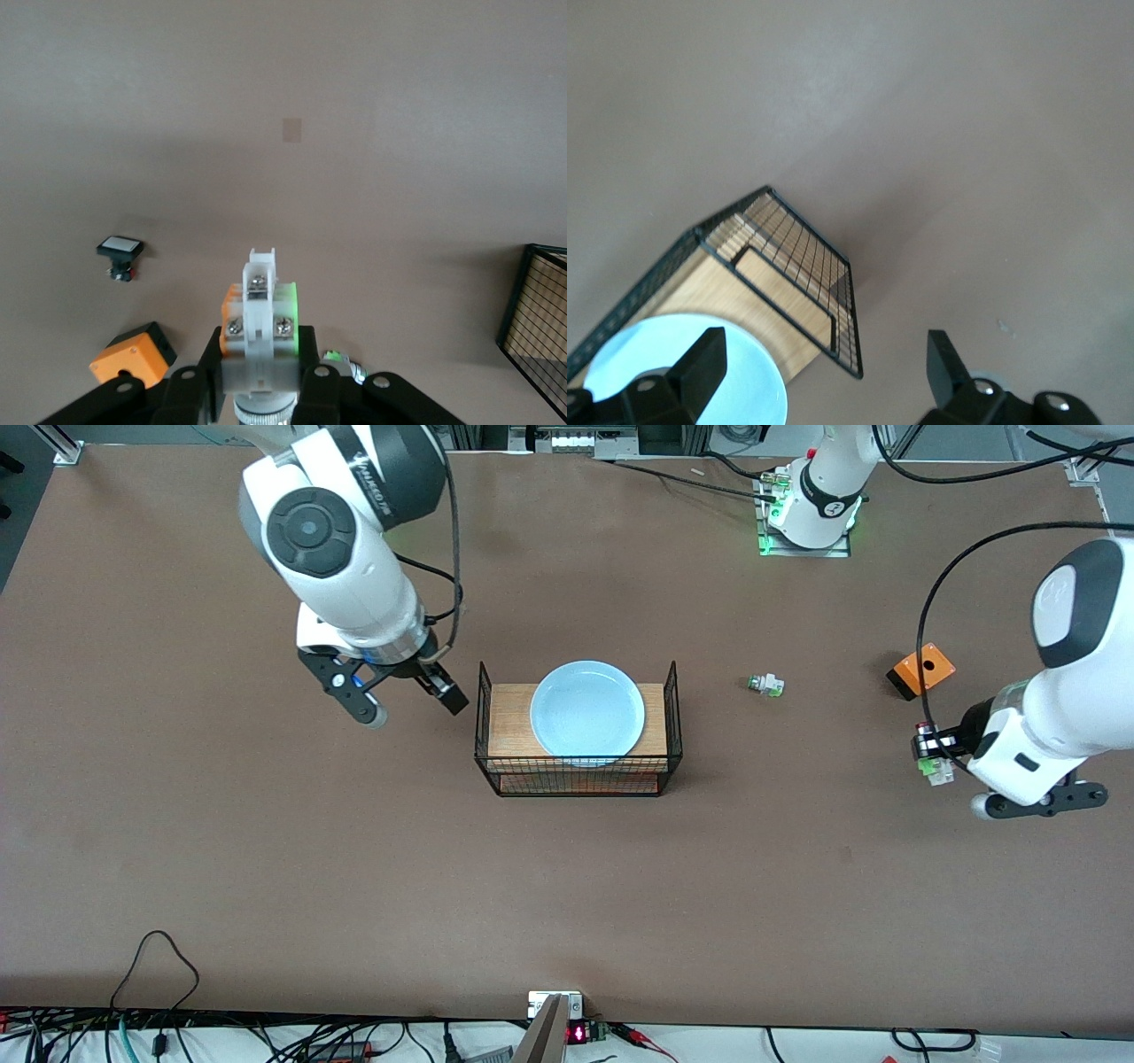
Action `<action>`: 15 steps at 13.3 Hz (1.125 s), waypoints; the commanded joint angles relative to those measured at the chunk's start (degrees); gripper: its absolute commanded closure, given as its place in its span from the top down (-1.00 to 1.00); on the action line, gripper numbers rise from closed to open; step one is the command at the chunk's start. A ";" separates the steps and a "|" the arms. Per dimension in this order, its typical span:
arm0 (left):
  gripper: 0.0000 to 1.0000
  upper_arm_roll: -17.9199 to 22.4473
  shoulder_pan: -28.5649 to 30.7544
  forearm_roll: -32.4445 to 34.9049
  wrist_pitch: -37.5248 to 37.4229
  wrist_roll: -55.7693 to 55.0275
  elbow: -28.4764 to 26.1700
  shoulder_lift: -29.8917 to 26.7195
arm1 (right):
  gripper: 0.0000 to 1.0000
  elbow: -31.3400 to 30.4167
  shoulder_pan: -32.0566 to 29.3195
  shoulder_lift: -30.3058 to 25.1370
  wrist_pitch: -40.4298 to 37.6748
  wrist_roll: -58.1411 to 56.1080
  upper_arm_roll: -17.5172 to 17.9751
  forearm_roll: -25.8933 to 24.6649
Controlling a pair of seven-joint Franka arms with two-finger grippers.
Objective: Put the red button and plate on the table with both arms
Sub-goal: 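Set the button on the table while the right gripper grasps the plate rim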
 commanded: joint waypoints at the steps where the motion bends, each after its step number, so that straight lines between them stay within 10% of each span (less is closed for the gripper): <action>1: -1.00 -0.76 0.70 0.38 3.28 0.97 -3.97 -1.19 | 1.00 1.96 2.88 2.08 0.61 1.95 -0.40 0.54; 6: -1.00 -0.85 2.28 -0.94 4.77 1.14 -6.07 -0.05 | 1.00 1.96 9.73 5.77 5.96 12.30 -0.58 -1.30; 15: -1.00 -0.23 4.92 -1.02 27.26 10.45 -33.93 -6.99 | 0.95 1.96 12.46 12.46 13.54 15.57 -0.66 -8.51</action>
